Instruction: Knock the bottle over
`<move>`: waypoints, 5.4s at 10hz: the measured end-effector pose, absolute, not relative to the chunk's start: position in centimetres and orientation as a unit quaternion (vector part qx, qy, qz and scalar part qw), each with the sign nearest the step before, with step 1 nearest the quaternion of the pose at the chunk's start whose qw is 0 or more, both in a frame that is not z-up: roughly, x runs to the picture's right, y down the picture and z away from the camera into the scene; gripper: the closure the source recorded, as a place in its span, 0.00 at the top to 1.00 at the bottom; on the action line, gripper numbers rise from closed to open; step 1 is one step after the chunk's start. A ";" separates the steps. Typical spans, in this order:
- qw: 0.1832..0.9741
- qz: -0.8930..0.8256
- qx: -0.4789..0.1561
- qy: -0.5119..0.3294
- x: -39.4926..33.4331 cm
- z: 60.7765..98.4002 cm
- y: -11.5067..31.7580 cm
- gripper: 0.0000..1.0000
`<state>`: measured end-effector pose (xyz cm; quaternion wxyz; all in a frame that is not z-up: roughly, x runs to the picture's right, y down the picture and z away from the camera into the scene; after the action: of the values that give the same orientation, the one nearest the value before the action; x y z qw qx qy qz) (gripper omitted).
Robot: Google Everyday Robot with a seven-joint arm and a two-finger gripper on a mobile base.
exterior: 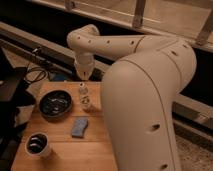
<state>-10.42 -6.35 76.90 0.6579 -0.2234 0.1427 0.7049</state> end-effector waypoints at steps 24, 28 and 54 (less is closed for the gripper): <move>0.629 0.664 -0.355 0.195 -7.7 79.5 2.8 0.00; 0.639 0.644 -0.382 0.174 -9.3 77.0 5.0 0.00; 0.626 0.705 -0.331 0.046 -10.0 86.8 -9.5 0.00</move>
<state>-10.01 -9.45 86.76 0.6256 -0.3311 0.0457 0.7049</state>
